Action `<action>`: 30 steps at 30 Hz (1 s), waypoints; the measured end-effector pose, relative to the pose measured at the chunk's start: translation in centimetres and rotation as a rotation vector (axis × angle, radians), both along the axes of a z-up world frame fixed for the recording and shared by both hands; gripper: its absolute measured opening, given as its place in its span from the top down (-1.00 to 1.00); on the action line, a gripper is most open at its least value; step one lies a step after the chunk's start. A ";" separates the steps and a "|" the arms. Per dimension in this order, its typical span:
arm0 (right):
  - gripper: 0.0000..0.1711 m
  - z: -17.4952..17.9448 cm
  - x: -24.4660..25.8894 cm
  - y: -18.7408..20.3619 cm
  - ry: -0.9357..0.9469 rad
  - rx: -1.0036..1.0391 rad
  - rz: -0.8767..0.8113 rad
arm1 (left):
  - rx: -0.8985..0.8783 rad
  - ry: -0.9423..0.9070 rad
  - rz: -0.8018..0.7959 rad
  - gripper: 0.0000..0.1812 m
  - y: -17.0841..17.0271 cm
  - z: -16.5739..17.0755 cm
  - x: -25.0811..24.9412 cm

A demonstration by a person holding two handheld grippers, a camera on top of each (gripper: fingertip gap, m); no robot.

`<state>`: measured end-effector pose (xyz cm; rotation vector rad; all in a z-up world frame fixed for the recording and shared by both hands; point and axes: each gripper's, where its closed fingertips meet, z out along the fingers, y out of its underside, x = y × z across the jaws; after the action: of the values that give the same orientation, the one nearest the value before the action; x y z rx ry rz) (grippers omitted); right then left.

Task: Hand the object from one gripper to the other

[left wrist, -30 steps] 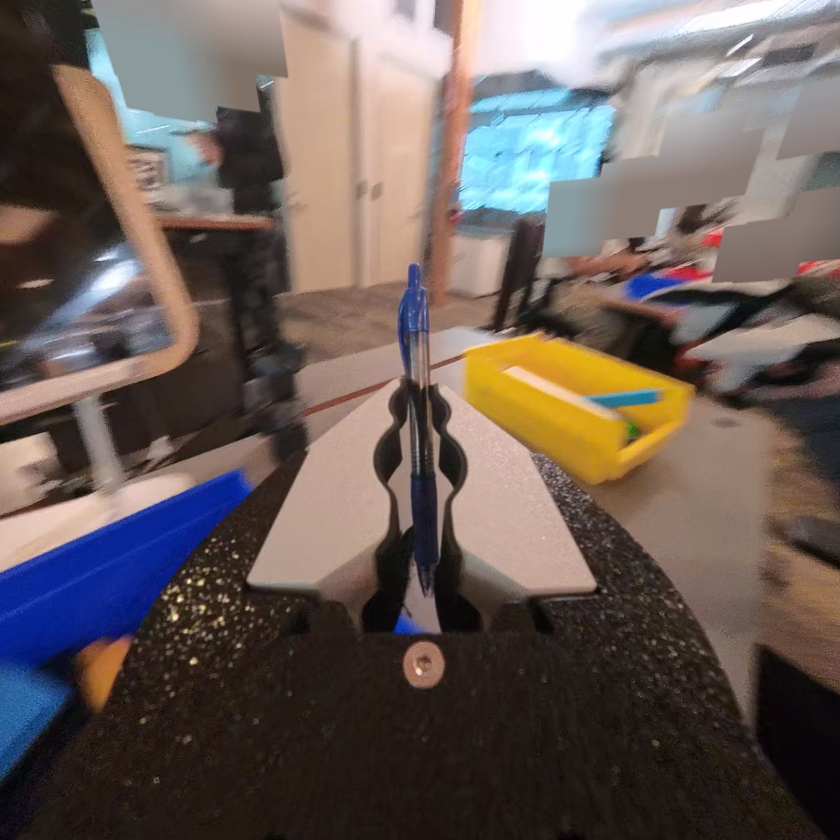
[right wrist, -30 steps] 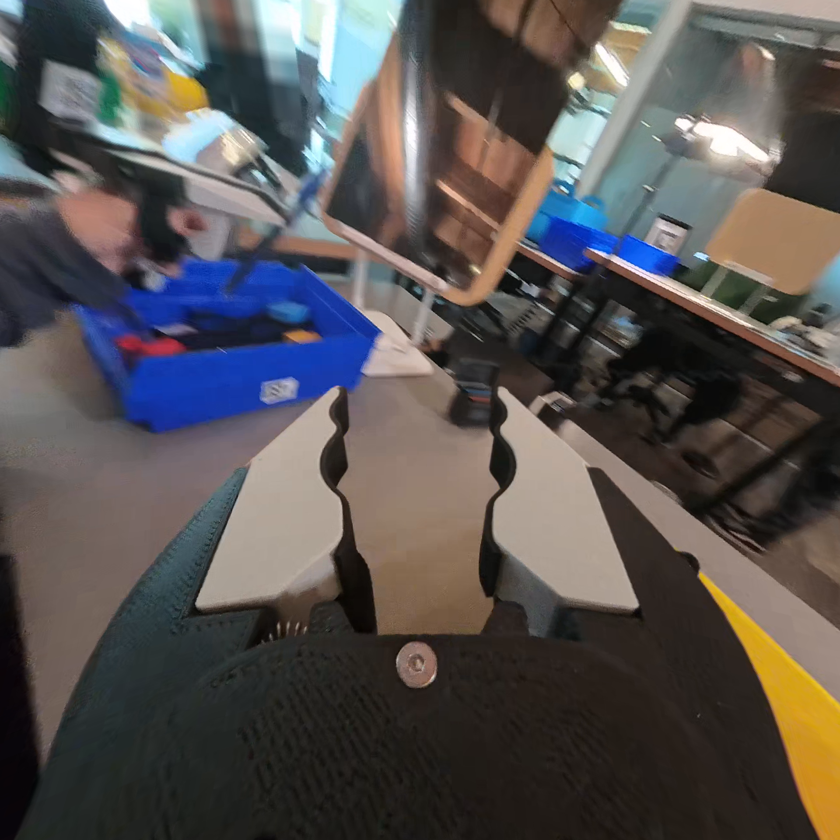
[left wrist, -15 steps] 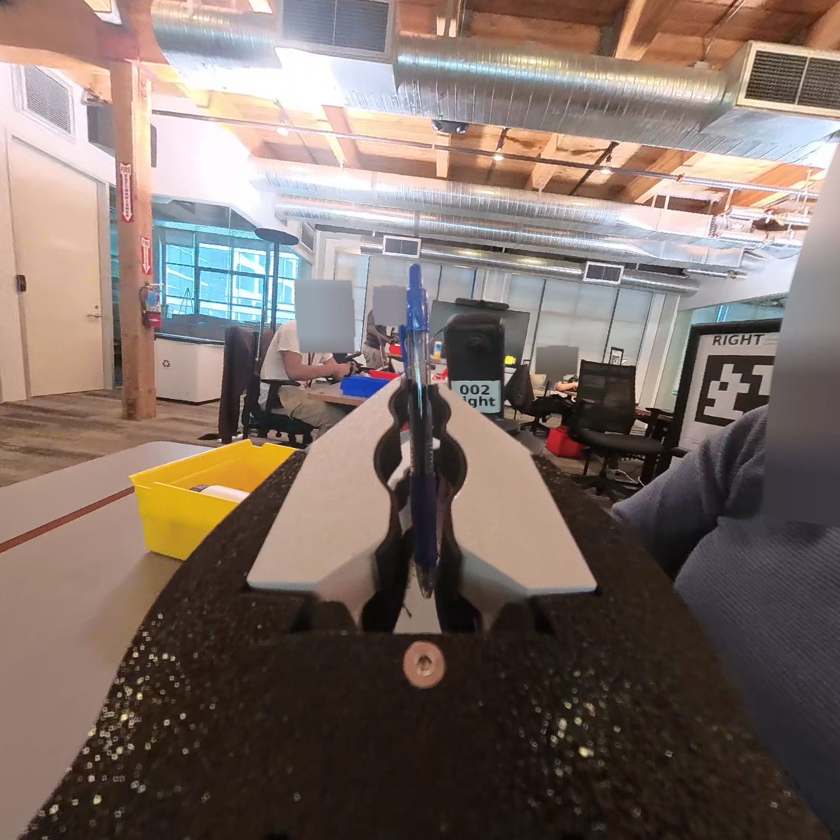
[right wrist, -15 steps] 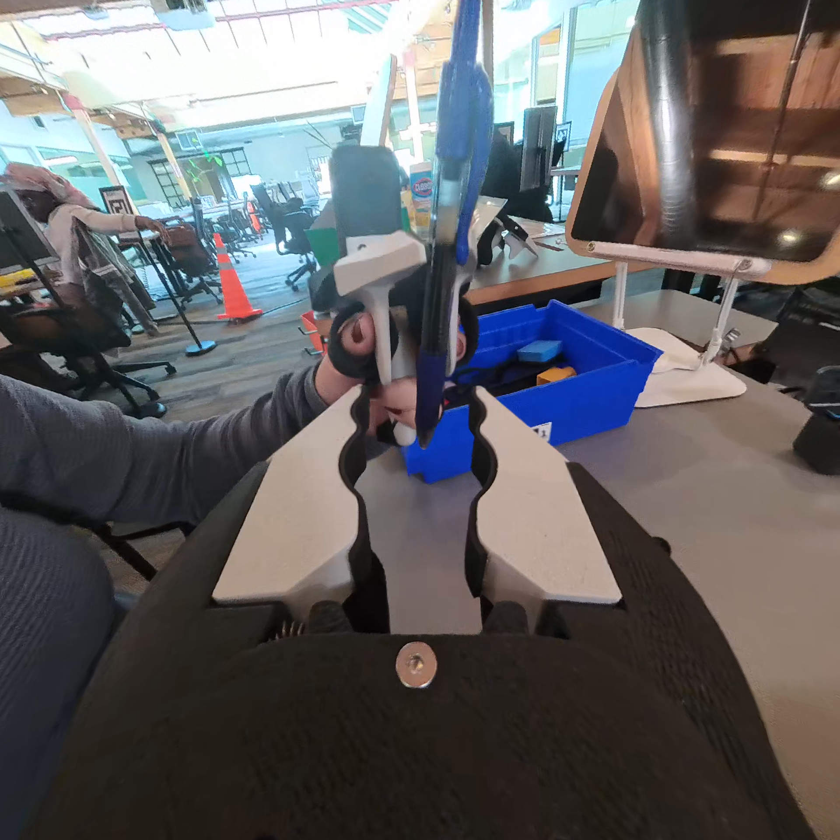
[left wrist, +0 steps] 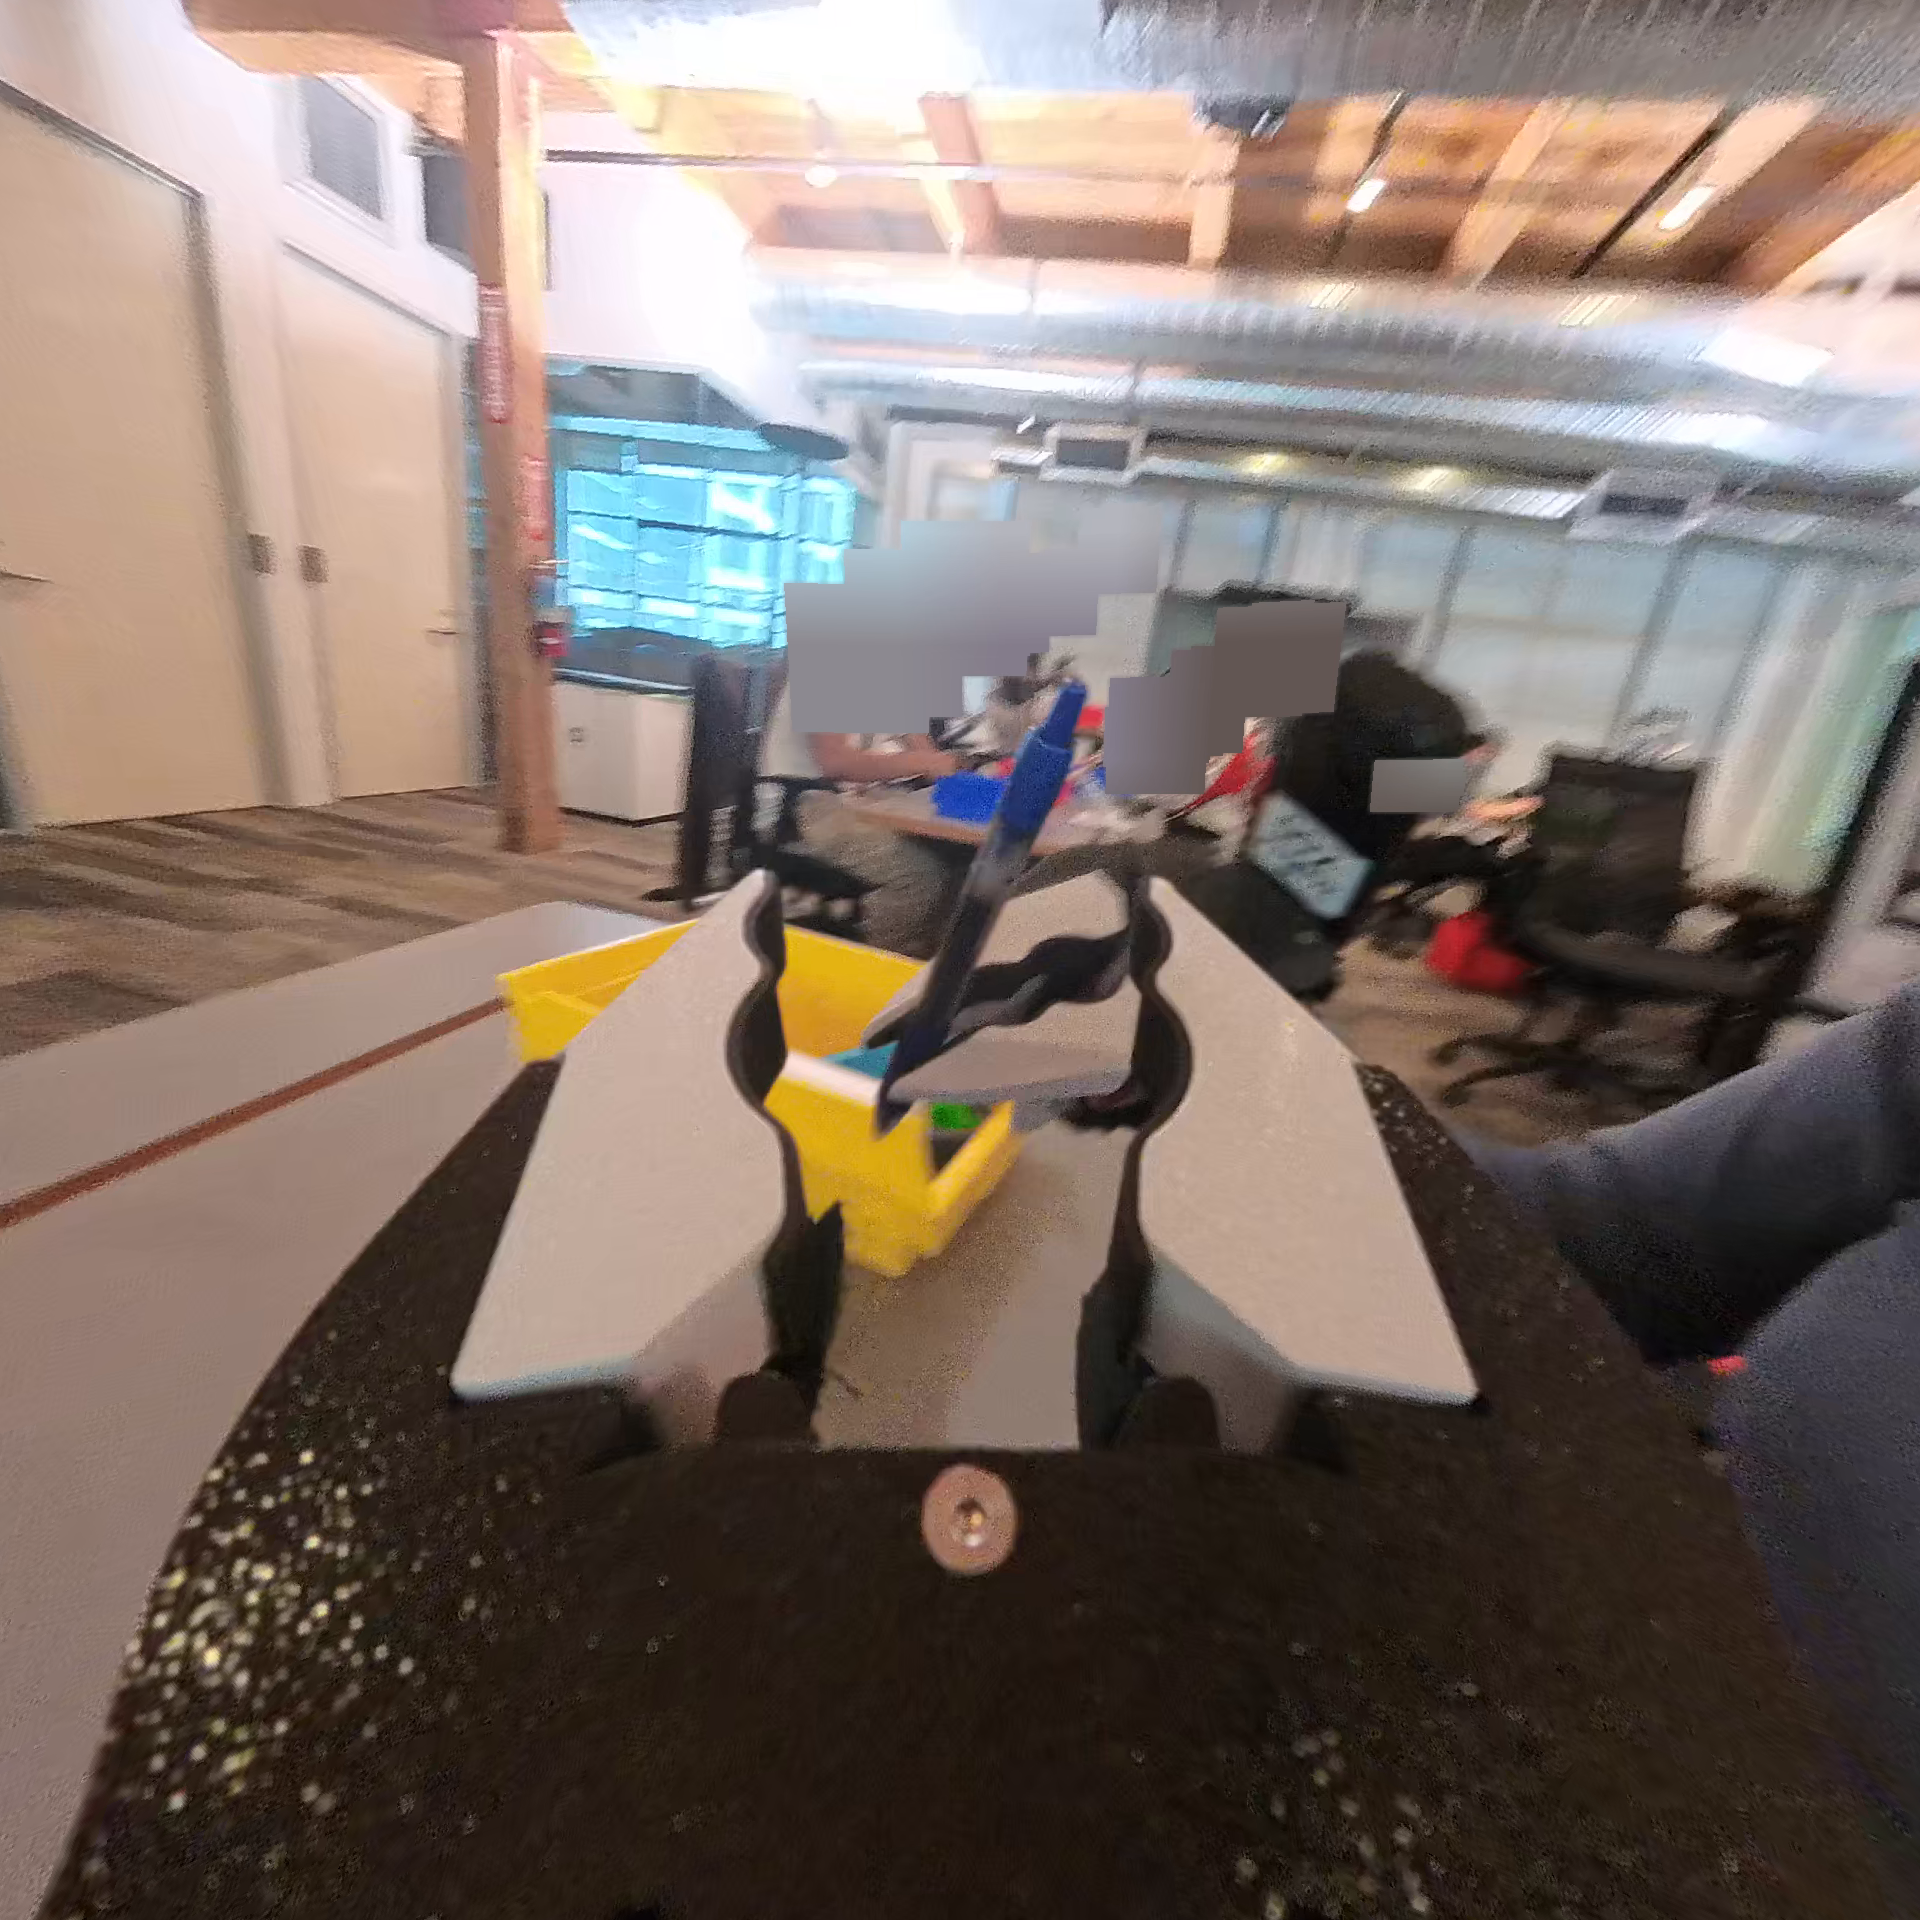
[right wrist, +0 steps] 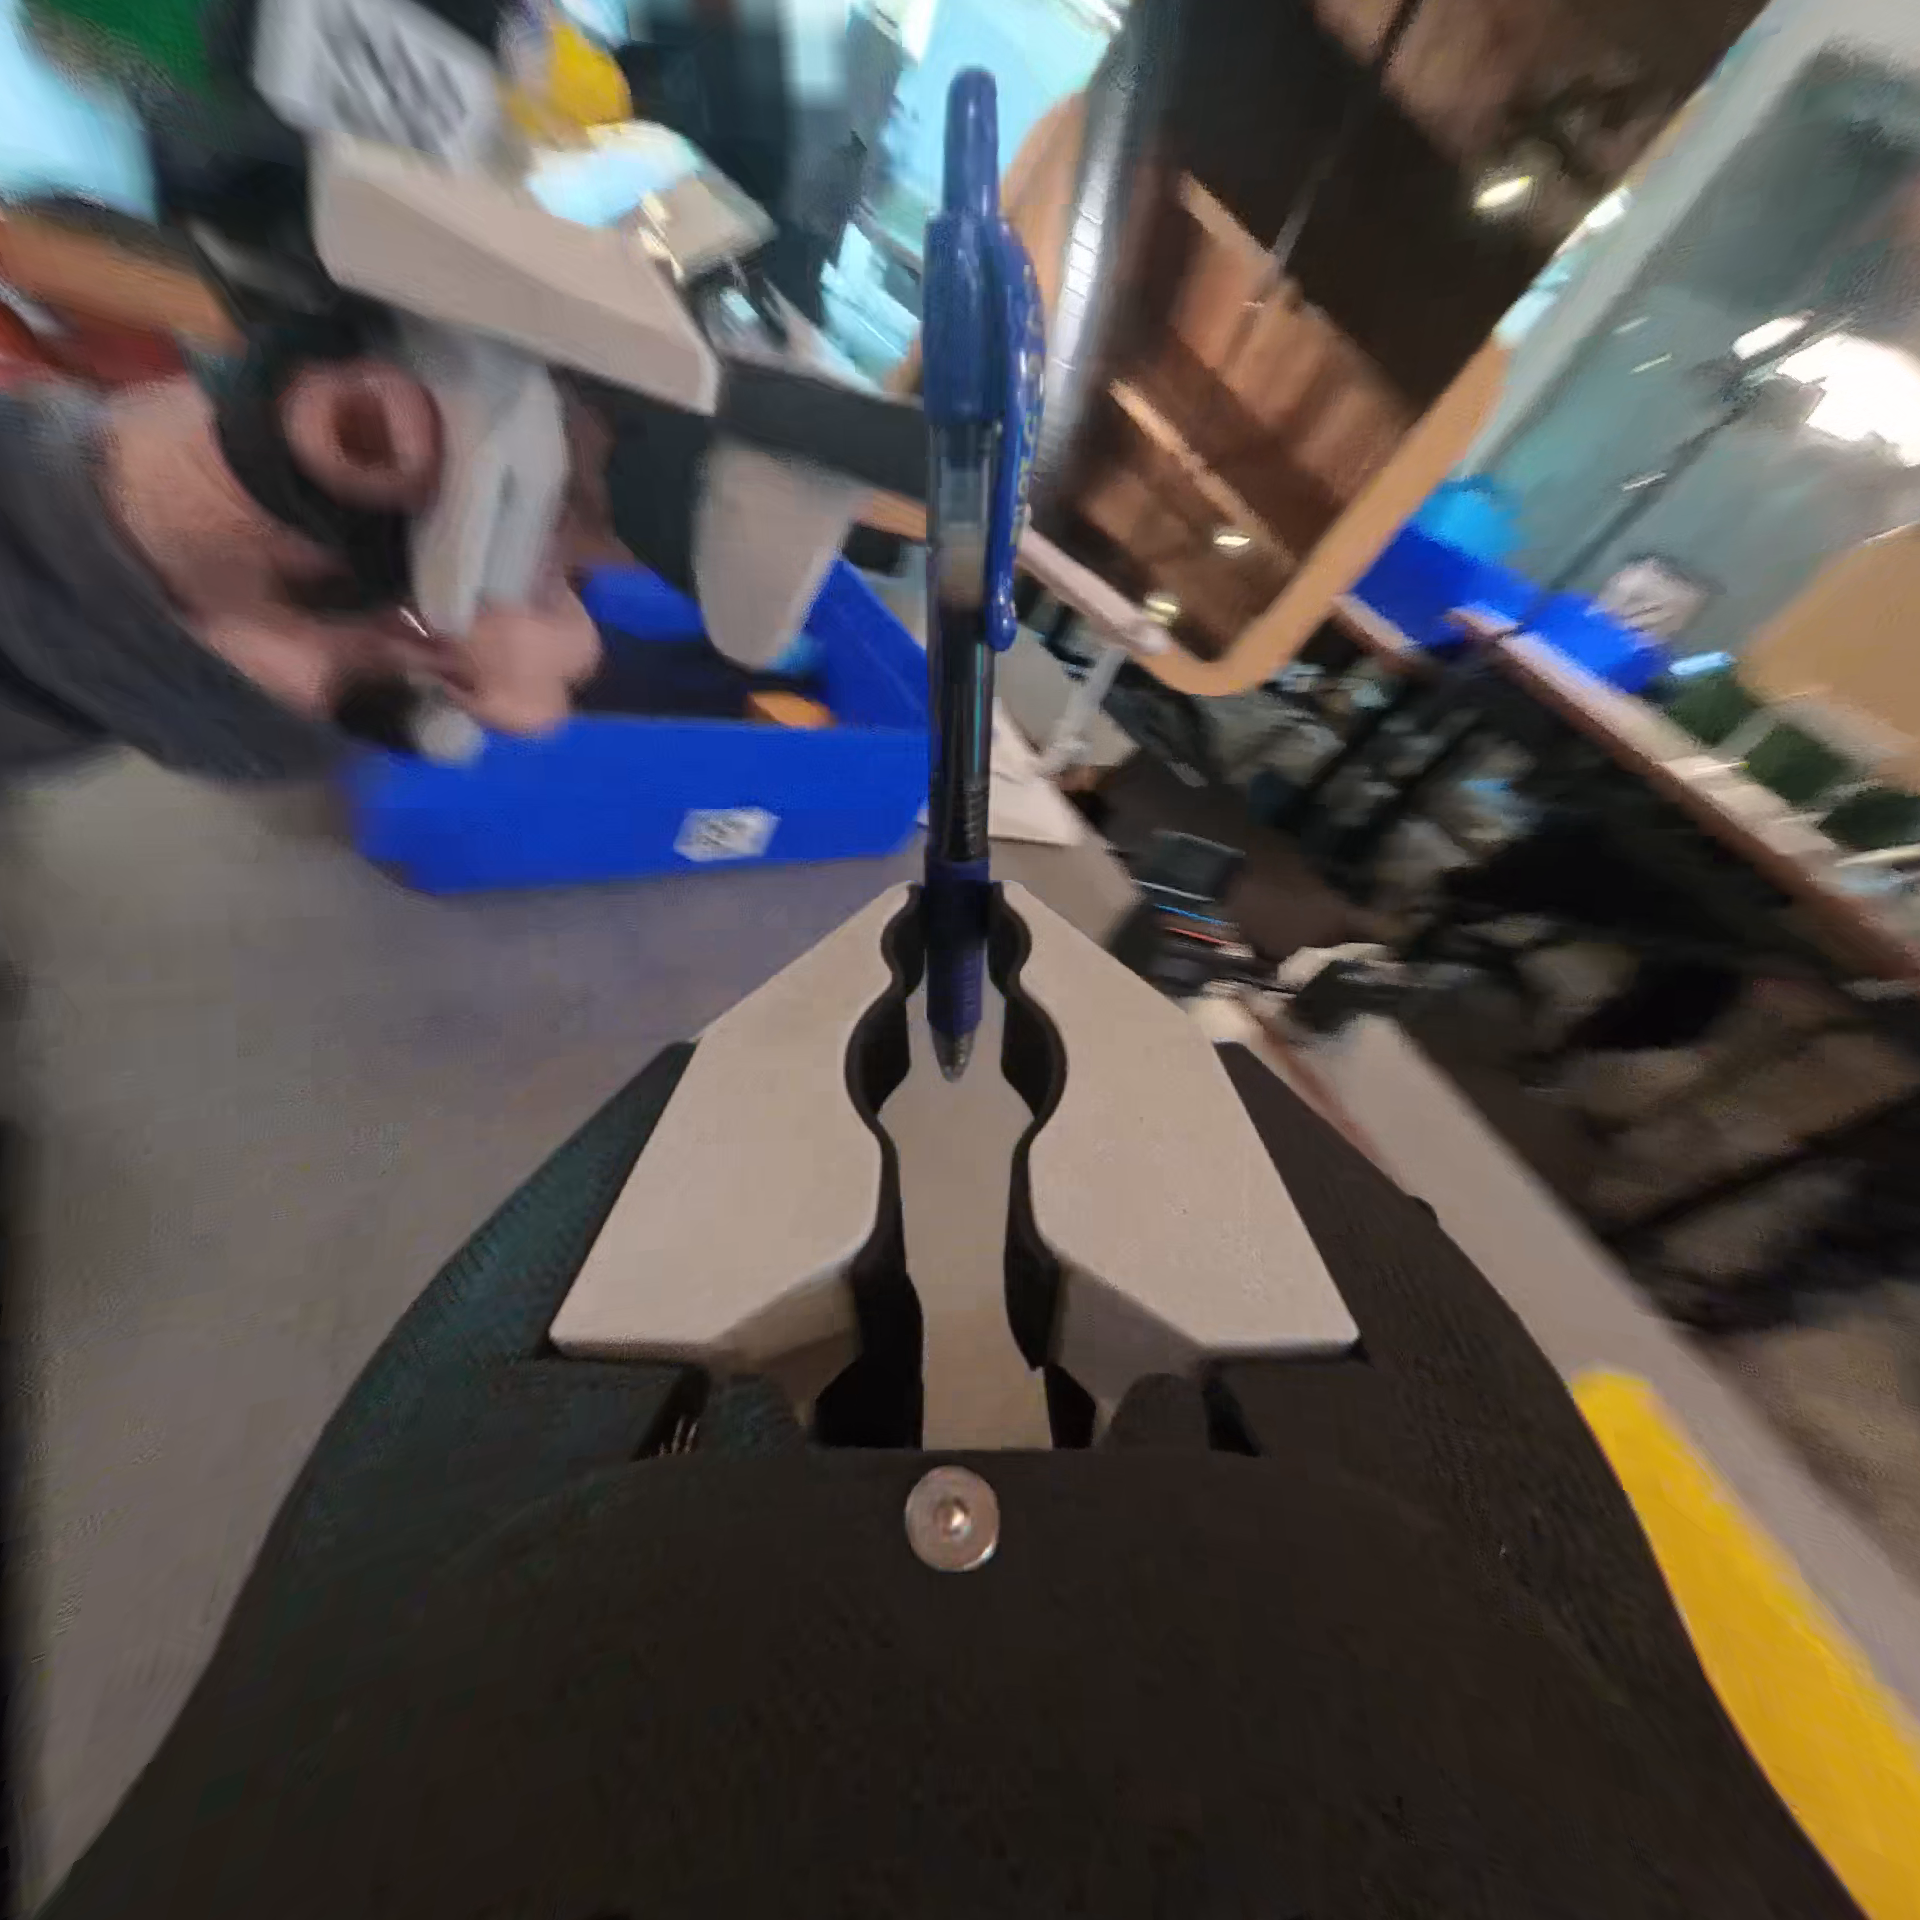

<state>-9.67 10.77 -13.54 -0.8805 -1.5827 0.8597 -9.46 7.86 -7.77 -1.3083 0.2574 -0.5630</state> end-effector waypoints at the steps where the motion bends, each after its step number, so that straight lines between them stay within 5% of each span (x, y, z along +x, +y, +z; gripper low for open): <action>1: 0.89 0.1 0.1 0.9 0.009 0.123 -0.067 | -0.006 0.081 0.067 0.27 0.2 -0.3 -0.4; 5: 0.90 0.5 0.6 3.6 0.011 0.601 -0.296 | -0.034 0.483 0.335 0.28 0.6 -1.7 -1.7; 12: 0.90 0.2 0.7 4.5 -0.043 0.909 -0.406 | -0.070 1.070 0.575 0.42 0.9 -3.5 -1.2; 19: 0.90 1.3 1.0 4.2 0.016 1.128 -0.444 | -0.134 1.144 0.543 0.89 1.5 -5.3 -0.4; 24: 0.89 2.1 1.0 3.9 0.095 1.158 -0.456 | -0.095 1.166 0.555 0.91 1.4 -5.0 -0.6; 30: 0.33 2.0 1.2 4.7 0.079 0.811 -0.374 | 0.059 1.238 0.695 0.91 0.8 -3.1 -1.7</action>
<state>-8.44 15.49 -11.57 -0.5065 -1.4441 -0.0404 -11.17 8.66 -10.91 -1.4309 0.7675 0.8976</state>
